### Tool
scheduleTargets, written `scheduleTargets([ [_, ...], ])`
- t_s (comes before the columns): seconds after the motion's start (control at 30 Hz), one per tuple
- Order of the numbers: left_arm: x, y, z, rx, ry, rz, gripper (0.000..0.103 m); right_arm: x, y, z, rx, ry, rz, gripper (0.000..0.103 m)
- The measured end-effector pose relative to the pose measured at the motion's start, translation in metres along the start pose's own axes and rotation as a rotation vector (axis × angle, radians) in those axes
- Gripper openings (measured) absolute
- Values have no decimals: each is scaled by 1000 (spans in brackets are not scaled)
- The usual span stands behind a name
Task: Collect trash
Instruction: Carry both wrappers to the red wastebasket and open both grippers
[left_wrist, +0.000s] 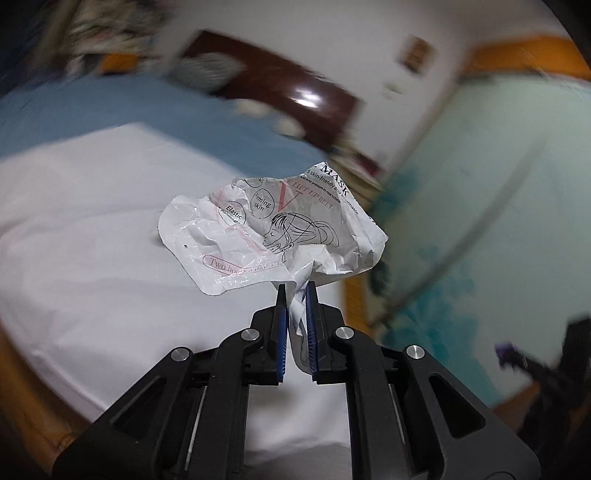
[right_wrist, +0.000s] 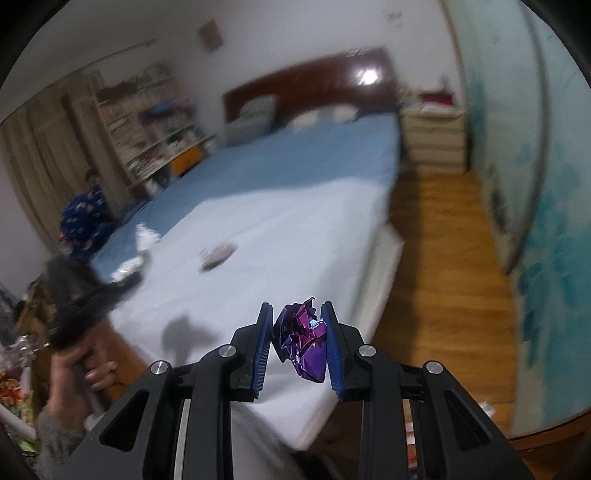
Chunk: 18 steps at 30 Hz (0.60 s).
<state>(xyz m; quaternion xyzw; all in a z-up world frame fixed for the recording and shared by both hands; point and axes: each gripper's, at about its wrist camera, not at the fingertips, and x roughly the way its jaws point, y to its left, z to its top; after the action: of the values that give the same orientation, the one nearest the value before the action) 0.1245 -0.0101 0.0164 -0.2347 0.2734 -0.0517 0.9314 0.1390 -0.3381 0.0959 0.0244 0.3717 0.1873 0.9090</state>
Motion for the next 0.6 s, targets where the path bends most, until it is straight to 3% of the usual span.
scheduleTargets([
  [0.17, 30, -139, -31, 206, 151, -186, 9, -66, -92, -22, 52, -14, -202, 28],
  [0.3, 91, -238, -96, 366, 395, -312, 9, -85, -166, -75, 192, 92, -307, 29],
  [0.4, 145, -284, -156, 472, 617, -307, 9, -83, -209, -136, 284, 198, -361, 29],
  [0.47, 180, -311, -214, 590, 798, -283, 9, -71, -233, -183, 362, 281, -371, 29],
  [0.57, 210, -327, -290, 697, 1017, -264, 9, -47, -259, -247, 457, 395, -378, 29],
  [0.6, 216, -325, -311, 721, 1063, -225, 9, -41, -262, -261, 482, 418, -373, 29],
])
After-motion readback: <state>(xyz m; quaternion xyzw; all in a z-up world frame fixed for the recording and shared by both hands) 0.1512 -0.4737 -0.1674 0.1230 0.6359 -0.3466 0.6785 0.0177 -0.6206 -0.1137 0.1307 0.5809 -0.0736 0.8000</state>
